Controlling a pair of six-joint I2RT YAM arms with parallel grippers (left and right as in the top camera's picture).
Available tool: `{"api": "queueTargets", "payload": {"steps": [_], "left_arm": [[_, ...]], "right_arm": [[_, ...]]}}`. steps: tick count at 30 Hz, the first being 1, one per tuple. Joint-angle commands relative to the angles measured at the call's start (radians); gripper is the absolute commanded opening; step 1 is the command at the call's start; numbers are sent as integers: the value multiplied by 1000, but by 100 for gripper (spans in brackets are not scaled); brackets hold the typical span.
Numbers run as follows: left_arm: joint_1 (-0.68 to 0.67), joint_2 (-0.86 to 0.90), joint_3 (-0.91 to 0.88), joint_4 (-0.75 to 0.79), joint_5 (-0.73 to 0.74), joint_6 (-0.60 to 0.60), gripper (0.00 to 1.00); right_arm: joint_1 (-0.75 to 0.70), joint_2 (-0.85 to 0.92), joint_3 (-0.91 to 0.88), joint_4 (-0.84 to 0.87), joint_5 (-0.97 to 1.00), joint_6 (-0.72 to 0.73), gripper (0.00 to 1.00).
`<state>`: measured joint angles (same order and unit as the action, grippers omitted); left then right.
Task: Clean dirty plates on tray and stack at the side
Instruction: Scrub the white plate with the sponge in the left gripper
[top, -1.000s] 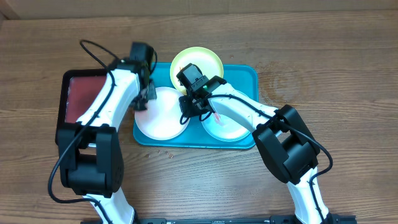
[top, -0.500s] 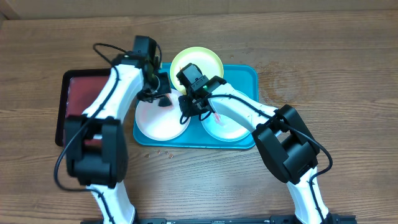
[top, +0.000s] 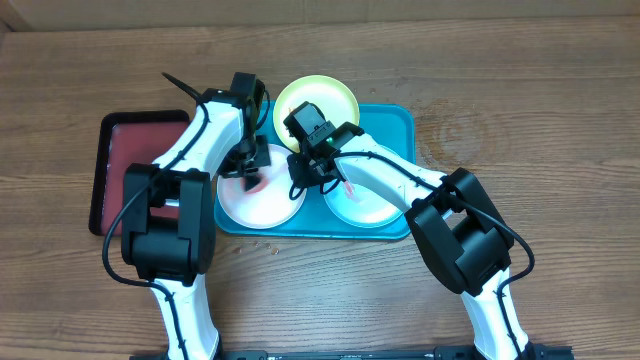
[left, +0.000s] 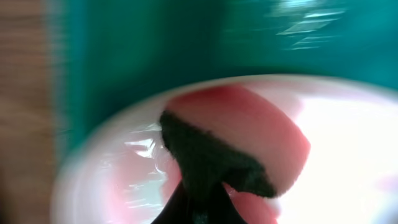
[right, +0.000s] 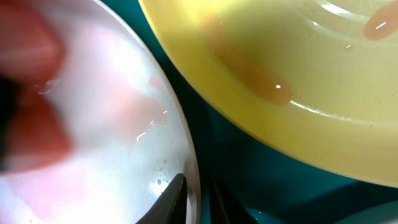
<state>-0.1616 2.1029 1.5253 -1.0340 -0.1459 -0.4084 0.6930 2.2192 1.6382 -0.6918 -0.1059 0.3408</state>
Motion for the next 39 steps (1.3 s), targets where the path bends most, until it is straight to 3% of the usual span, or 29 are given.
{"api": "queueTargets", "payload": {"steps": [1, 5, 9, 12, 19, 22, 25, 33, 35, 39], "left_arm": [[42, 6, 22, -41, -237, -45, 4], [43, 6, 32, -39, -61, -44, 5], [24, 6, 19, -34, 315, -24, 4], [-11, 6, -1, -28, 440, 29, 4], [-89, 6, -19, -27, 406, 47, 4], [-104, 6, -19, -20, 408, 90, 4], [-113, 6, -19, -19, 388, 140, 4], [-51, 6, -19, -84, 132, 83, 4], [-12, 6, -18, -98, 167, 84, 4], [75, 6, -18, -101, 433, 166, 4]], "right_arm": [[-2, 16, 6, 3, 0, 3, 15], [-2, 16, 6, 3, 0, 3, 15], [-2, 16, 6, 4, 0, 3, 15], [-2, 16, 6, 7, 0, 3, 15], [-2, 16, 6, 6, 0, 3, 15], [-2, 16, 6, 5, 0, 3, 4], [-2, 16, 6, 2, 0, 3, 4], [-2, 16, 6, -5, 0, 3, 4], [-2, 16, 6, -5, 0, 3, 4], [-2, 16, 6, -5, 0, 3, 4]]}}
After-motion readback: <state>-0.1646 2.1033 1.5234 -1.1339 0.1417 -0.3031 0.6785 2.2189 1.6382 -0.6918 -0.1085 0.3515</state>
